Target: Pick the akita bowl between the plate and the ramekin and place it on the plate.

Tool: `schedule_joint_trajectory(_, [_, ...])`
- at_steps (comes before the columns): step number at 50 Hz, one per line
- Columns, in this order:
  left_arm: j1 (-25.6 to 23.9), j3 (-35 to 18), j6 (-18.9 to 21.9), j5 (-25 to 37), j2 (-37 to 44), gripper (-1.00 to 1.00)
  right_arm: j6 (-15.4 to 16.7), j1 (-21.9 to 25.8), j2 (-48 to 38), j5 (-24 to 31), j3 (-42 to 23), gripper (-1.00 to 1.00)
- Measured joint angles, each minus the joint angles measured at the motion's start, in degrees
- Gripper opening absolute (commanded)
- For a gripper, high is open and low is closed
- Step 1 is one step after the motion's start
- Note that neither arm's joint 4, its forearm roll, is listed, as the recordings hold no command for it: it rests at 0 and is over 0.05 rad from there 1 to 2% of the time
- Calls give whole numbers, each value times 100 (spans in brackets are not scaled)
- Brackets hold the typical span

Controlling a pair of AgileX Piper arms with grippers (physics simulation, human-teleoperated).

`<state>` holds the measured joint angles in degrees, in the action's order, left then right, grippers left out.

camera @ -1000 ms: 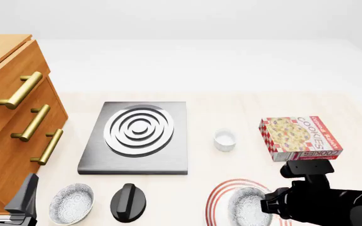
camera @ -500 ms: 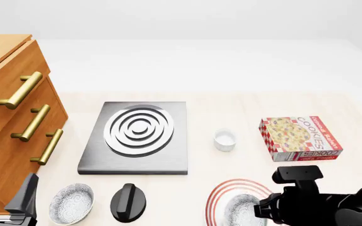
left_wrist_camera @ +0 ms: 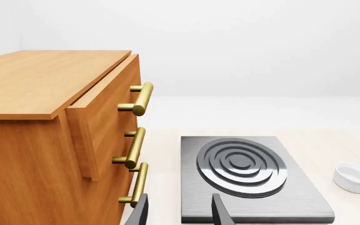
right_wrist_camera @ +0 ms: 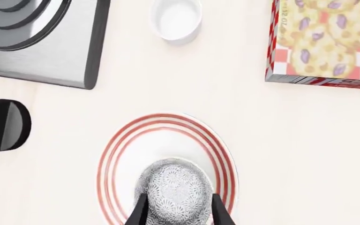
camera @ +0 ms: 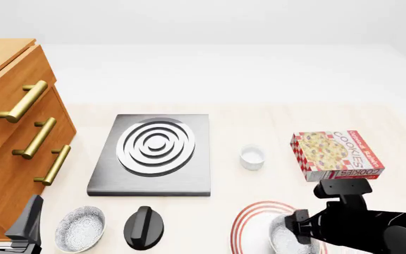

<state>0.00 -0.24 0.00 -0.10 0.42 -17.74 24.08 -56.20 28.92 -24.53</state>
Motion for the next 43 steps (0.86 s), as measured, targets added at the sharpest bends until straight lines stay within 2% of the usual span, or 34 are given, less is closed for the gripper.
schedule_joint_trajectory(8, [0, 0, 0, 0, 0, 100, 254, -278, 282, 291, -219, 100])
schedule_joint_trajectory(19, [0, 0, 0, 0, 0, 100, 649, -762, 992, 1201, -1056, 100])
schedule_joint_trajectory(35, [0, 0, 0, 0, 0, 100, 887, -1168, 1589, 2083, -2021, 100])
schedule_joint_trajectory(43, [0, 0, 0, 0, 0, 100, 889, -1676, 1816, 2625, -2967, 100])
